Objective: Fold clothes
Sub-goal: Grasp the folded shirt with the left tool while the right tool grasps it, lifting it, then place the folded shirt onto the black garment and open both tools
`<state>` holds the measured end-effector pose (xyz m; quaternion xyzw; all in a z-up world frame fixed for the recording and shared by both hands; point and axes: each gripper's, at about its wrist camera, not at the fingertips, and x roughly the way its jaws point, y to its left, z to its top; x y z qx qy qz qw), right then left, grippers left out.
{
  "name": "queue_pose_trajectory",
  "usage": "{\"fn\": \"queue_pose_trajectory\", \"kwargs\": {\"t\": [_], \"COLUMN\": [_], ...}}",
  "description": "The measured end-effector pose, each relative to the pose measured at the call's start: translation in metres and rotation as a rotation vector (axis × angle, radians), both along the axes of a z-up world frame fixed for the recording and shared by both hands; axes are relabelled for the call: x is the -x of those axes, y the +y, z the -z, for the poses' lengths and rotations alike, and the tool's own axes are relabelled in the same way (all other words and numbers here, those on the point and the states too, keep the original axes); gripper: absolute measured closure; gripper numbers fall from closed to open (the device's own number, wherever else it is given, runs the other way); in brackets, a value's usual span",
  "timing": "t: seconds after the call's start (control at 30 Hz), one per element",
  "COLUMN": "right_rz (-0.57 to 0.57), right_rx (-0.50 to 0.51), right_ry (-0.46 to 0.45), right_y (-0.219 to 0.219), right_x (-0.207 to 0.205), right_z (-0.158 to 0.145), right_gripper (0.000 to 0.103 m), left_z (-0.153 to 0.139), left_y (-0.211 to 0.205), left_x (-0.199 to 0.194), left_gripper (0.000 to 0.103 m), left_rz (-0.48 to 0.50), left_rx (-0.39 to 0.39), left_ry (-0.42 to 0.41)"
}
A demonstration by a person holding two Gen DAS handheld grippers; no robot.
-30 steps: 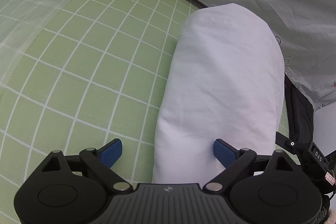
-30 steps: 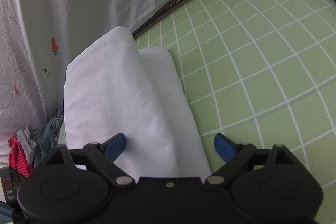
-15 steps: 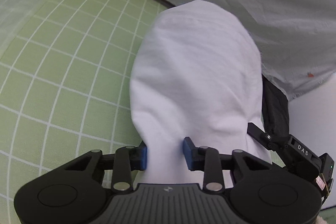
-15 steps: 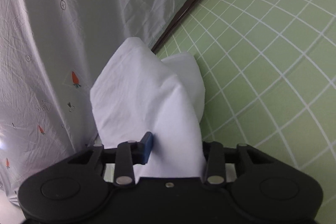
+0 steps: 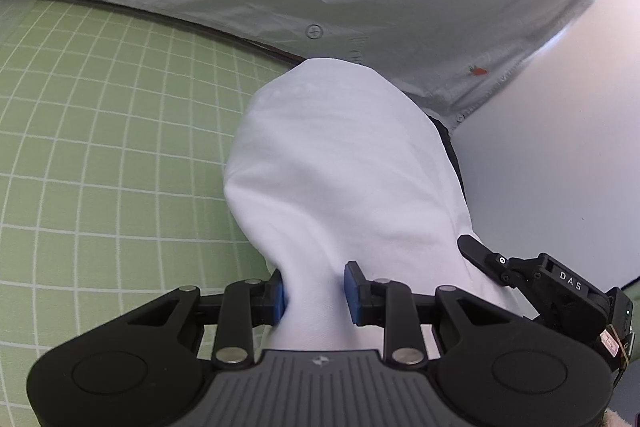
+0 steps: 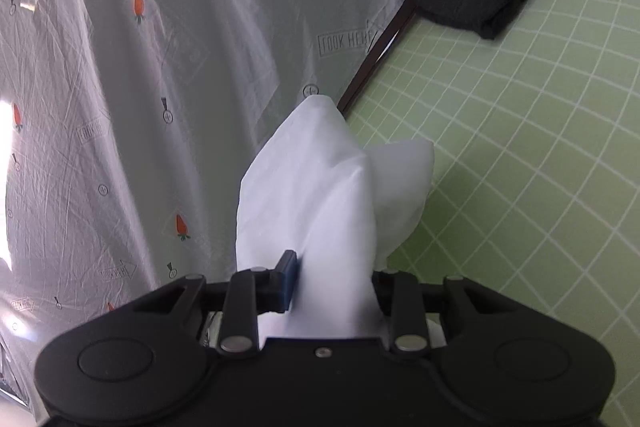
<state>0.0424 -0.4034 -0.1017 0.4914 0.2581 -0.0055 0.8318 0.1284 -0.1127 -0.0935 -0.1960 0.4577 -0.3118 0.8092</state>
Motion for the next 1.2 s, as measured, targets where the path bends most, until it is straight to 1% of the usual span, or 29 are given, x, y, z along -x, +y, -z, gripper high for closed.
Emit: {"fn": "queue_pose_trajectory", "kwargs": {"t": [0.13,0.27,0.4,0.47,0.53,0.6,0.67,0.7,0.73,0.77,0.8,0.83,0.87,0.9,0.93,0.97,1.0,1.07,1.1,1.17,1.2], "right_rz": [0.02,-0.004,-0.045,-0.057,-0.063,-0.071,-0.072,-0.066,-0.061,-0.065,-0.078,-0.09,-0.098,-0.1,-0.102,-0.104,-0.106,-0.11,-0.111,-0.114,-0.112], "right_rx": [0.001,0.035,0.164,0.226,0.261,0.302,0.352,0.383,0.424,0.481,0.547,0.613,0.661,0.69,0.719,0.748,0.777,0.835,0.864,0.91,0.915], "right_ry": [-0.032,-0.068,-0.104,-0.141,-0.17,-0.194,-0.198,-0.187,-0.169,-0.131,-0.075,-0.02,0.016,0.031,0.046,0.061,0.076,0.106,0.121,0.142,0.137], "right_y": [-0.052,-0.13,-0.21,-0.251,-0.29,-0.326,-0.355,-0.367,-0.378,-0.386,-0.39,-0.394,-0.395,-0.392,-0.39,-0.387,-0.385,-0.38,-0.378,-0.373,-0.372], "right_x": [0.013,0.012,0.002,-0.011,-0.03,-0.054,-0.082,-0.099,-0.118,-0.141,-0.166,-0.19,-0.204,-0.208,-0.212,-0.216,-0.22,-0.227,-0.231,-0.235,-0.231], "right_z": [-0.008,-0.021,-0.05,-0.066,-0.078,-0.089,-0.096,-0.095,-0.09,-0.079,-0.064,-0.05,-0.04,-0.034,-0.029,-0.023,-0.017,-0.006,0.0,0.008,0.007], "right_gripper": [0.072,0.072,0.073,0.073,0.073,0.073,0.072,0.066,0.061,0.042,0.023,0.021,0.021,0.02,0.018,0.011,0.007,0.006,0.005,0.004,0.004], "left_z": [-0.015,-0.023,-0.036,-0.042,-0.051,-0.062,-0.063,-0.058,-0.051,-0.042,-0.034,-0.025,-0.013,0.0,0.012,0.022,0.028,0.039,0.041,0.042,0.039], "left_y": [-0.056,-0.135,-0.227,-0.267,-0.306,-0.342,-0.372,-0.387,-0.402,-0.417,-0.43,-0.442,-0.454,-0.464,-0.471,-0.476,-0.477,-0.478,-0.479,-0.48,-0.479], "left_x": [0.005,0.005,-0.01,-0.025,-0.046,-0.068,-0.098,-0.117,-0.135,-0.152,-0.168,-0.179,-0.192,-0.204,-0.214,-0.22,-0.221,-0.222,-0.221,-0.218,-0.216], "left_gripper": [0.074,0.074,0.073,0.073,0.073,0.073,0.071,0.067,0.057,0.051,0.039,0.034,0.032,0.031,0.031,0.031,0.03,0.022,0.015,0.014,0.014], "left_rz": [0.022,-0.001,-0.042,-0.06,-0.077,-0.07,-0.07,-0.083,-0.099,-0.12,-0.139,-0.155,-0.157,-0.144,-0.128,-0.119,-0.123,-0.135,-0.142,-0.134,-0.12], "left_rx": [-0.001,0.003,0.016,0.045,0.069,0.053,0.037,0.03,0.006,-0.058,-0.125,-0.204,-0.287,-0.347,-0.383,-0.402,-0.409,-0.425,-0.433,-0.436,-0.442], "left_ry": [-0.032,-0.06,-0.077,-0.096,-0.12,-0.172,-0.195,-0.188,-0.187,-0.197,-0.212,-0.237,-0.251,-0.235,-0.201,-0.174,-0.169,-0.167,-0.183,-0.195,-0.206]}}
